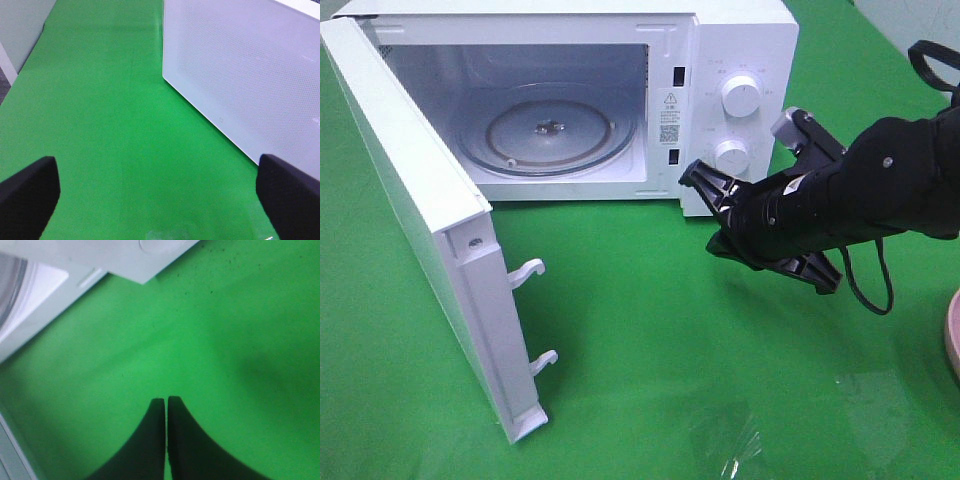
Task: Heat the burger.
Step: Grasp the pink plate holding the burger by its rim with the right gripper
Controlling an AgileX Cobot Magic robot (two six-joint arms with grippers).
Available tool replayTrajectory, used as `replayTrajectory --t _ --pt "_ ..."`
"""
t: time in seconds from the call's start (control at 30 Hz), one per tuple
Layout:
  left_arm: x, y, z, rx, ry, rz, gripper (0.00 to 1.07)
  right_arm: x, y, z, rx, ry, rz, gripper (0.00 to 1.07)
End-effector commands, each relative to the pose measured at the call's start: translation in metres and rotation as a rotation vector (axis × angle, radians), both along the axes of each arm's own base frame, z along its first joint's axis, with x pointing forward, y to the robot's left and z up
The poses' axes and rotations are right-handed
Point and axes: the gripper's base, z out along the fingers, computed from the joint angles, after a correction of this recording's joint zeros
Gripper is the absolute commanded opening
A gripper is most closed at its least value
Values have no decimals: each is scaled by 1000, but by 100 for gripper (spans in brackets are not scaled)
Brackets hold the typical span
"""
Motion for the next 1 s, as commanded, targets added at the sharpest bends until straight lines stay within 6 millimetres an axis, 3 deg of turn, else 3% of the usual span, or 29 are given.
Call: replayTrajectory --t 0.03,0.33,0.63,0.7,0.73,0.77,0.8,0.83,0.87,0.9,0.97,1.0 --pt "-3 -1 0 0 -29 1 100 -11 -3 8 -105 30 187 2" --pt "-3 -1 0 0 -29 1 100 -28 -15 17 -304 123 421 6" --pt "-3 -1 0 0 -29 1 100 -37 -30 44 -498 191 545 17" --pt "-3 -1 0 0 -29 1 100 -39 -35 55 -539 168 562 33" --pt "-3 -1 0 0 -29 1 100 -39 -35 55 -539 168 562 33" --pt "-3 -1 0 0 -29 1 100 -41 -39 61 -570 158 571 46" --pt "-3 -1 0 0 -29 1 100 -41 -39 61 -570 158 571 46" --pt "-3 -1 0 0 -29 1 100 -44 -42 67 -594 144 576 60" --pt "-3 -1 0 0 -29 1 100 -44 -42 67 -594 144 576 60" --pt "-3 -1 0 0 -29 1 100 -45 -45 73 -616 129 579 74" --pt "-3 -1 0 0 -29 1 100 -46 -46 74 -622 120 580 80" --pt "-3 -1 0 0 -29 1 100 -48 -50 78 -645 122 584 89"
